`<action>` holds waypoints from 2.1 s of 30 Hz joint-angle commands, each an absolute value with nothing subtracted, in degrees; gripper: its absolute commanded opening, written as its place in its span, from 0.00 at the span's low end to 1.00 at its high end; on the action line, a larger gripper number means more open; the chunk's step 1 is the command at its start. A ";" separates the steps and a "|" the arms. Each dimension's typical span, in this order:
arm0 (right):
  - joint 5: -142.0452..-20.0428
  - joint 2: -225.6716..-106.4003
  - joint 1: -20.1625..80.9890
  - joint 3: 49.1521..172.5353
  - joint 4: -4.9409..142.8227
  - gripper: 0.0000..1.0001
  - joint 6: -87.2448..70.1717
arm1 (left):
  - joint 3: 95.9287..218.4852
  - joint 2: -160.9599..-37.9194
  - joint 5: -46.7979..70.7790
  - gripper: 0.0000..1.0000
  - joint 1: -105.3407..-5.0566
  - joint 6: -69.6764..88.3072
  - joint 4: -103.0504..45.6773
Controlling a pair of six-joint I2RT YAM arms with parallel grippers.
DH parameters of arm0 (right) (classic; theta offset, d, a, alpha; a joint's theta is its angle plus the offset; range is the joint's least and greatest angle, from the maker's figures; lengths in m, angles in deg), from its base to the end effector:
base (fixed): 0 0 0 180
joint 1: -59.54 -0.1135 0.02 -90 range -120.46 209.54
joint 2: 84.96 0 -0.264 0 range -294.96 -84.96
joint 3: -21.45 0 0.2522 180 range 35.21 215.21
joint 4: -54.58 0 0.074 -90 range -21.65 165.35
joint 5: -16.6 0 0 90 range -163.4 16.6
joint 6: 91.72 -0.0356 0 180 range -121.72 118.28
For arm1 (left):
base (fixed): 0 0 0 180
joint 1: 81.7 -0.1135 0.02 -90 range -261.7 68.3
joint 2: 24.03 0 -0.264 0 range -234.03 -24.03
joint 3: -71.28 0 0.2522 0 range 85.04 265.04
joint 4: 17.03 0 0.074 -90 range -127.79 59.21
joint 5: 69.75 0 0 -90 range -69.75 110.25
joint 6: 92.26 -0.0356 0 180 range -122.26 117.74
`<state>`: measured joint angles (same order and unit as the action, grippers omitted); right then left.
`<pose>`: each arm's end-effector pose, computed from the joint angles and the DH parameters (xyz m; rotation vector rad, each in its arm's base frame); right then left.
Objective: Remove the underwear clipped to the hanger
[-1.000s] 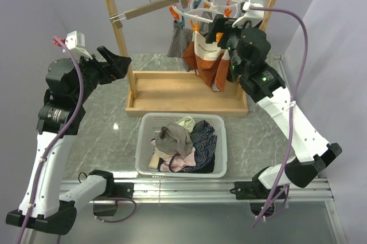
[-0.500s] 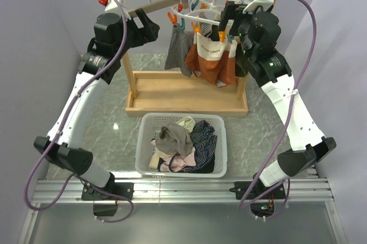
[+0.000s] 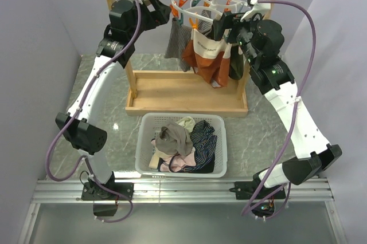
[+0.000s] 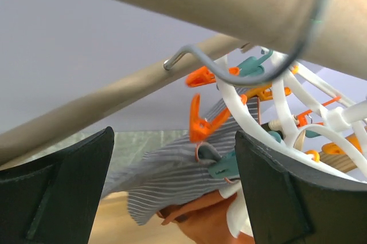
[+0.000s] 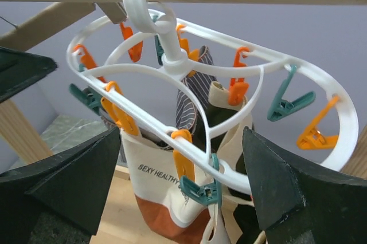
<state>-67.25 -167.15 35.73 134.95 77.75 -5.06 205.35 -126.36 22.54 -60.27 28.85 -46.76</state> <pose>0.2832 0.1208 0.5216 -0.1674 1.4272 0.3133 0.3732 -0.1450 0.5079 -0.1656 1.5686 -0.6946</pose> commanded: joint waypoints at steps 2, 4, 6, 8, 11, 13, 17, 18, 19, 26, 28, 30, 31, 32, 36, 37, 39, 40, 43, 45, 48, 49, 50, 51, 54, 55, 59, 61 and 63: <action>-70.24 -164.32 35.63 135.14 74.85 0.93 -4.27 | 207.47 -126.17 18.32 0.91 -60.17 32.53 -41.78; -70.41 -164.41 35.63 135.23 74.94 0.93 -4.10 | 204.50 -123.81 17.79 0.91 -59.90 33.76 -41.17; -70.76 -164.67 35.63 135.32 75.11 0.93 -4.01 | 200.64 -119.86 18.84 0.91 -59.55 36.22 -37.76; -71.12 -165.19 35.55 135.67 75.46 0.93 -4.18 | 194.57 -117.12 20.07 0.91 -58.24 39.55 -34.94; -71.64 -166.16 35.46 136.20 76.08 0.93 -4.27 | 189.11 -113.51 24.55 0.92 -53.32 39.49 -28.17; -71.91 -166.52 35.63 136.81 76.34 0.94 -4.18 | 188.49 -113.59 24.91 0.93 -50.60 38.78 -25.62; -71.82 -166.78 35.55 137.16 76.70 0.94 -3.22 | 188.75 -114.39 18.78 0.95 -50.23 41.50 -19.84; -71.82 -166.61 35.63 136.73 76.43 0.94 -3.04 | 188.23 -114.39 17.80 0.95 -50.23 41.51 -18.85; -71.73 -166.43 35.63 136.46 76.34 0.94 -2.78 | 188.22 -114.65 17.62 0.95 -50.23 41.51 -18.58; -72.00 -164.85 35.98 134.88 76.35 0.95 -2.42 | 191.31 -112.81 35.26 0.76 -50.32 44.32 -39.30; -72.43 -164.24 35.90 133.83 75.99 0.95 -2.86 | 183.97 -107.92 38.35 0.46 -50.58 45.02 -36.79; -72.52 -163.80 35.98 132.78 75.47 0.95 -3.30 | 179.63 -104.82 40.02 0.25 -50.67 46.33 -35.10; -72.87 -163.53 35.99 132.59 75.46 0.95 -3.56 | 178.30 -103.15 42.38 0.19 -50.67 47.12 -37.01; -72.96 -163.53 35.99 132.51 75.55 0.95 -3.65 | 178.29 -102.79 43.53 0.13 -50.67 48.52 -38.94; -72.96 -163.09 35.98 131.80 75.38 0.95 -3.65 | 175.50 -99.81 49.51 0.01 -52.51 52.92 -46.87; -73.31 -162.92 35.99 131.89 75.55 0.95 -3.83 | 173.91 -98.84 49.35 0.01 -53.30 53.19 -46.53; -73.32 -162.83 35.99 131.63 75.90 0.95 -3.92 | 169.70 -95.77 49.35 0.01 -56.54 52.67 -44.42; -73.23 -162.91 36.07 131.63 75.99 0.95 -4.01 | 168.46 -94.97 48.56 0.01 -58.13 51.10 -43.02; -74.98 -163.09 35.99 131.01 76.43 0.95 -4.27 | 165.64 -93.73 40.66 0.01 -65.77 50.99 -38.88; -75.69 -163.18 36.07 130.40 76.26 0.95 -4.80 | 165.63 -95.56 31.97 0.01 -70.51 50.74 -35.82; -76.56 -163.53 36.07 130.40 76.43 0.95 -4.97 | 167.56 -98.73 28.53 0.01 -70.98 50.30 -32.92; -76.57 -163.53 35.99 130.40 76.34 0.95 -5.06 | 168.09 -99.52 28.08 0.01 -71.06 50.64 -32.29; -76.48 -163.62 36.07 130.40 76.34 0.95 -4.97 | 168.62 -100.31 27.81 0.00 -71.06 50.73 -31.50; -76.57 -163.53 35.99 130.31 76.26 0.95 -4.97 | 170.19 -102.24 28.07 0.01 -71.06 50.82 -31.23; -76.74 -163.53 36.07 130.13 76.08 0.95 -4.80 | 175.29 -106.89 26.42 0.01 -71.15 51.09 -31.23; -76.74 -163.36 36.07 130.13 75.99 0.95 -4.89 | 176.61 -108.05 25.88 0.01 -71.15 51.17 -29.23; -76.31 -163.09 35.99 128.99 75.55 0.95 -4.89 | 181.09 -112.36 22.11 0.01 -70.98 52.84 -25.18; -75.52 -163.09 36.07 129.16 76.43 0.95 -5.24 | 183.20 -115.08 21.14 0.01 -70.36 53.28 -24.46; -74.90 -162.65 36.07 129.78 78.35 0.95 -5.67 | 187.33 -118.32 20.78 0.01 -69.40 53.28 -25.07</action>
